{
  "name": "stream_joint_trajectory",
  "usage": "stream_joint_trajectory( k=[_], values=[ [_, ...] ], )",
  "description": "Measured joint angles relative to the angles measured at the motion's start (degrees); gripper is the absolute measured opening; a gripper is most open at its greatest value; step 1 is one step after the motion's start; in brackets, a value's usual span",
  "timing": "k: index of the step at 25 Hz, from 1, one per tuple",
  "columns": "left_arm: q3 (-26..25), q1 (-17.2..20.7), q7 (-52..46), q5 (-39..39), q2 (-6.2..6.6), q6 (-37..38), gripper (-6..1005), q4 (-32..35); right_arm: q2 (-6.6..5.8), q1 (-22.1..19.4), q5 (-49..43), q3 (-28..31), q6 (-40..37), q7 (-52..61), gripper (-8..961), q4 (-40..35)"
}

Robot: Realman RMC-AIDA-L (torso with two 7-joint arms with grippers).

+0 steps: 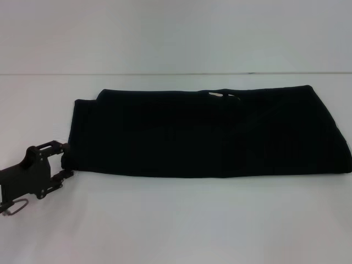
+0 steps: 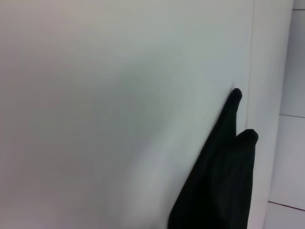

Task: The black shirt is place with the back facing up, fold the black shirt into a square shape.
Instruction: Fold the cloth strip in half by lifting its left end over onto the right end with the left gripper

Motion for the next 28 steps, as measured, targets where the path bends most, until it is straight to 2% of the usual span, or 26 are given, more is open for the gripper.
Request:
stream_joint_trajectory(
  k=[14,21,28],
  values=[
    [0.46,-1.14,-0.01,0.05,0.02,-3.46,613,-1.54,0.06,-0.37,0.06,0.12,-0.25,-0.03,623,-0.18],
    [0.93,-3.05,0.42,0.04,-0.03,-5.89,609,-2.98,0.09,-0.24,0.11,0.57,-0.34,-0.04,623,-0.29],
    [3.58,-5.49,0.43,0.03,-0.26,-6.45,605,-3.20,-0.04,0.01,0.11,1.26,-0.43,-0.03,623,-0.30]
  ],
)
